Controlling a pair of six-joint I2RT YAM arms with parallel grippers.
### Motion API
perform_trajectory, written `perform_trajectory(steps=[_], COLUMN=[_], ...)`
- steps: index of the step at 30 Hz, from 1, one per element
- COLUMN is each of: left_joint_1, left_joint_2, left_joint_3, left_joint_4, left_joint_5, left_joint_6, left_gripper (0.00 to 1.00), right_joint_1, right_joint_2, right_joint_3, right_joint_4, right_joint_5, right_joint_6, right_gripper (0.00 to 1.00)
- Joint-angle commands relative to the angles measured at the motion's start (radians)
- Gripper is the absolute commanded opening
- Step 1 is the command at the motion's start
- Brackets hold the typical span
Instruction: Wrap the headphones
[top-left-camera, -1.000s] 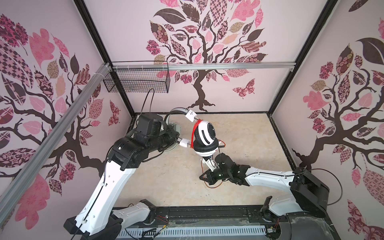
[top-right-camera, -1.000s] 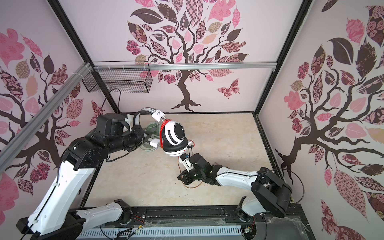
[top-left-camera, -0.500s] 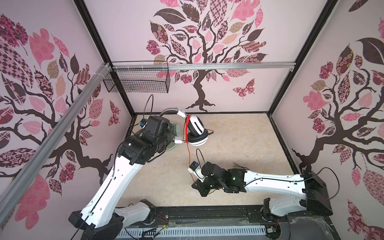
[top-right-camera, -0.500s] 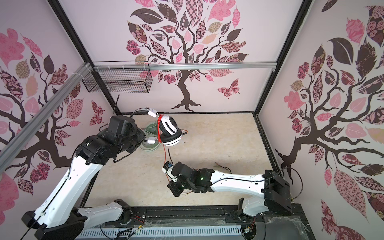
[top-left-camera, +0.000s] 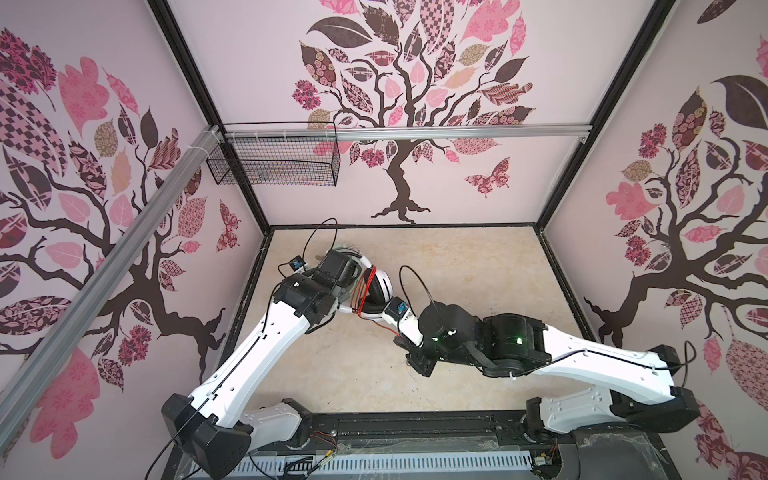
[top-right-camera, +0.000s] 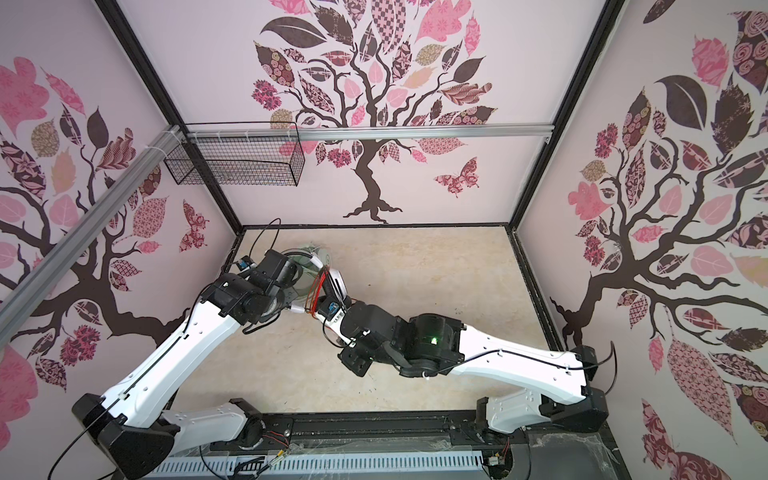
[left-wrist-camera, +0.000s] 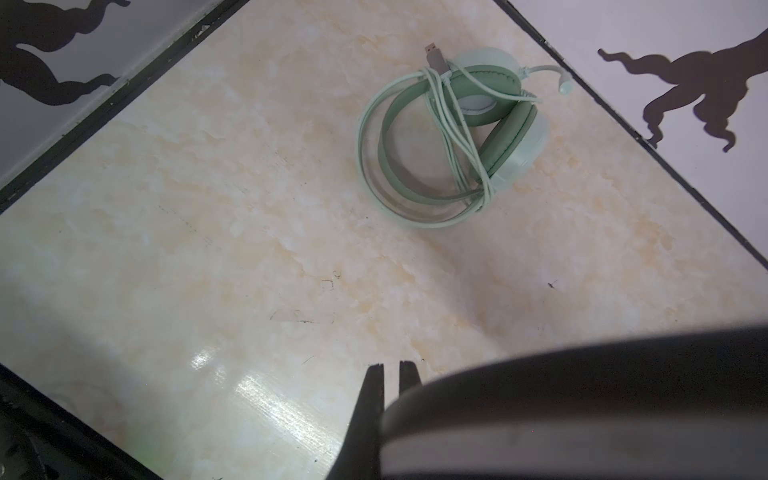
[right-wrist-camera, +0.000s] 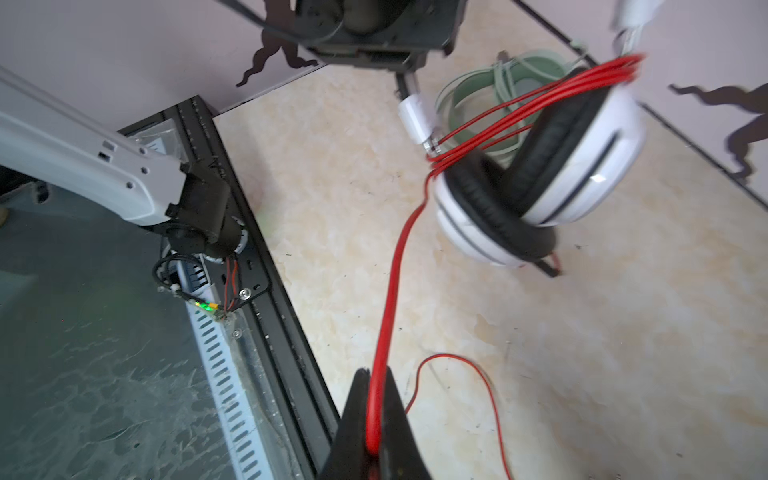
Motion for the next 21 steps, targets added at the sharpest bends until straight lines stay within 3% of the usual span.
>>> perform_trajectory(steps=[1,6,12,17,21], left_joint_1=[-0.009,-0.051,-0.145,-0.154,-0.154], left_joint_2=[-0.027,-0.024,-0.072,-0.156,-0.265], left_joint_3=[-0.037,-0.094,-0.159,-0.21,-0.238], left_joint_4=[0.008,-0.03,-0.036,-0.033,-0.02], left_joint_5=[-0.022,0.005,0.061,0.143,0.217], left_joint_6=[0.039,0.072,0.123,0.207,0.237], left_gripper=[0.0,0.0,0.0,0.0,0.0], right_joint_1=[-0.01,-0.115,-0.18,-0.278,-0.388], right_joint_2=[-0.009,0.005,0.038,0.072,0.093], right_joint_3=[0.091,0.169,0.123,0.074,0.025], right_joint_4=[-0.106,-0.074,0.042,0.141,0.208], right_joint_5=[0.205,0.216,0.287,0.192,0.042], right_joint_6=[-0.084,-0.163,-0.287,-0.299,-0.262], right_gripper=[0.0,0.0,0.0,0.0,0.0])
